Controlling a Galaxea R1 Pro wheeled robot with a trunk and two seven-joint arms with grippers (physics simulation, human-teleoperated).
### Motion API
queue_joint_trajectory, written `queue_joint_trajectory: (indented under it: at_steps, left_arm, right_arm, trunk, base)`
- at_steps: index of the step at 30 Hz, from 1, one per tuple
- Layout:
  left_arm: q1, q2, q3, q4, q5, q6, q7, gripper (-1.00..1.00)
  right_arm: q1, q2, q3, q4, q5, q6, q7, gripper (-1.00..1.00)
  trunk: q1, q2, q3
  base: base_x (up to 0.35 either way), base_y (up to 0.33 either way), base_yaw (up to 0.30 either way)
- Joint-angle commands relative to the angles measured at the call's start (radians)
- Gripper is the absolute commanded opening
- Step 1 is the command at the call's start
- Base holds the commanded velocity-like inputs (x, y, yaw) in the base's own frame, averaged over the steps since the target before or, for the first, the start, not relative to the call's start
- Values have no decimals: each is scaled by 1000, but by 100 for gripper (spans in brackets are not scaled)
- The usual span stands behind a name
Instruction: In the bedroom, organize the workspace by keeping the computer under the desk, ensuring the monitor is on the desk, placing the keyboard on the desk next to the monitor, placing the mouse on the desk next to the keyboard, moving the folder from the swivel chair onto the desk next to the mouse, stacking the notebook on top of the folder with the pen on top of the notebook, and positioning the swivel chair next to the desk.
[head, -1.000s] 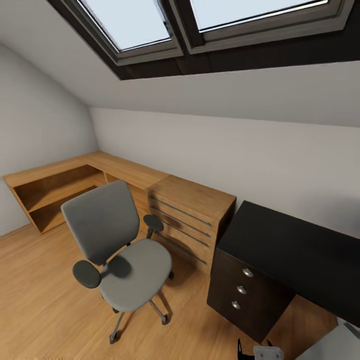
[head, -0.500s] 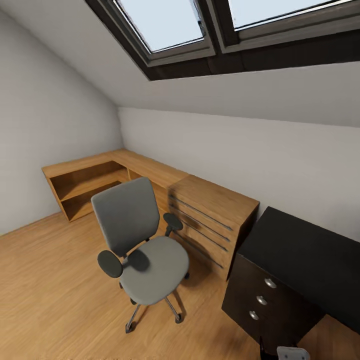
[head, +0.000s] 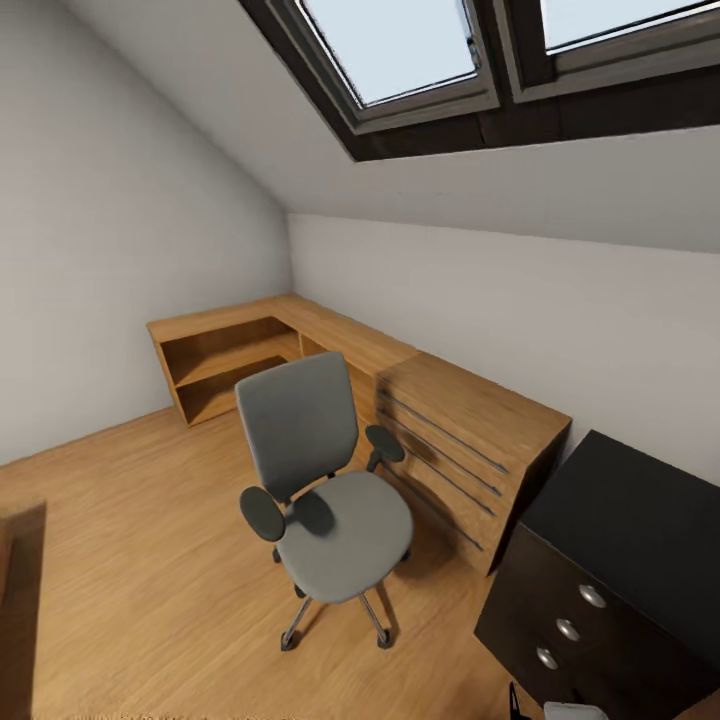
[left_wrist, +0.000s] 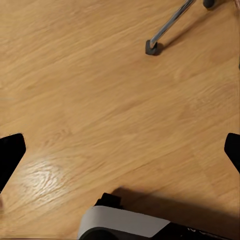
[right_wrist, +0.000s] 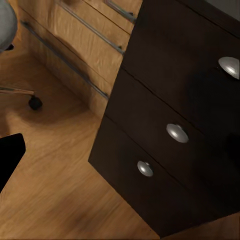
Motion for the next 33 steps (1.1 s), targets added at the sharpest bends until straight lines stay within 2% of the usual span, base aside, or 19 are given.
queue_joint_trajectory:
  at_steps: [1, 14, 27, 33]
  left_arm:
    - [-1, 0, -8, 1, 3, -2, 8, 100]
    - [-1, -5, -13, 1, -1, -22, 8, 100]
    - [-1, -26, -17, 1, -4, -24, 8, 100]
    - [-1, -28, -16, 1, -3, -21, 8, 100]
  right_arm:
    - [-1, 0, 8, 2, 6, -1, -10, 100]
    - [-1, 2, 8, 2, 6, 0, -10, 100]
    - [-1, 9, 9, 2, 7, 11, -10, 100]
    - [-1, 8, 9, 1, 7, 25, -10, 100]
  trunk:
    - [0, -1, -1]
    - [0, -1, -1]
    - [0, -1, -1]
    - [0, -1, -1]
  base:
    - [0, 0, 286]
    - [0, 0, 286]
    - [0, 0, 287]
    - [0, 0, 288]
